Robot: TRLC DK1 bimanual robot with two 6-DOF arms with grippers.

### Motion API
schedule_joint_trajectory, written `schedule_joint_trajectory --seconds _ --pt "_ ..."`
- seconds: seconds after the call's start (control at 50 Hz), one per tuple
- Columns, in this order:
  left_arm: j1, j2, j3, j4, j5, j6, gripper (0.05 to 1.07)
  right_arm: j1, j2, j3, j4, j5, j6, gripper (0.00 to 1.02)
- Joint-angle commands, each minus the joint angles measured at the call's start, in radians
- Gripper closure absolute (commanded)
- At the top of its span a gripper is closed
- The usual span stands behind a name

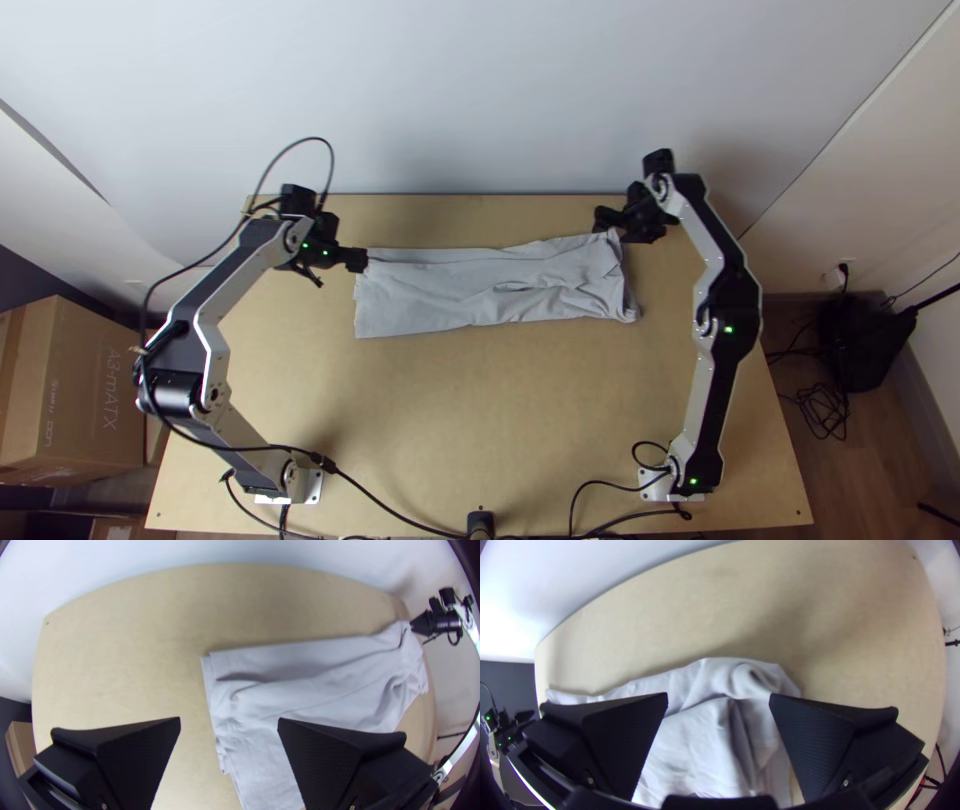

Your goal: Fold the t-shirt

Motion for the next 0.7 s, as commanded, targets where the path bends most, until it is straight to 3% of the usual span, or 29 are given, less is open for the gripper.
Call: schedule_joint_trajectory --seconds 0.0,0.12,0.26,0.36,0.56,0.68 --pt "0.051 -0.071 -0.04 -0.005 0.072 -0.049 0.1 -0.035 -0.15 -0.08 0.023 -0.009 0.022 0.04" --pt "0.084 -0.107 -0.098 -0.007 0.181 -0.076 0.1 -0.04 -0.256 -0.172 0.05 -0.043 0.039 0.04" --pt "0.127 -0.093 -0.171 -0.002 0.342 -0.132 0.1 -0.04 -0.338 -0.204 0.052 -0.126 0.119 0.04" --pt "0.143 -0.067 -0.215 0.018 0.416 -0.162 0.1 -0.043 -0.384 -0.196 0.052 -0.256 0.206 0.04" --pt "0.172 -0.025 -0.269 0.107 0.432 -0.182 0.1 -0.077 -0.441 -0.158 0.049 -0.586 0.38 0.04" --pt "0.179 0.005 -0.279 0.142 0.437 -0.181 0.1 -0.095 -0.469 -0.141 0.049 -0.712 0.438 0.04"
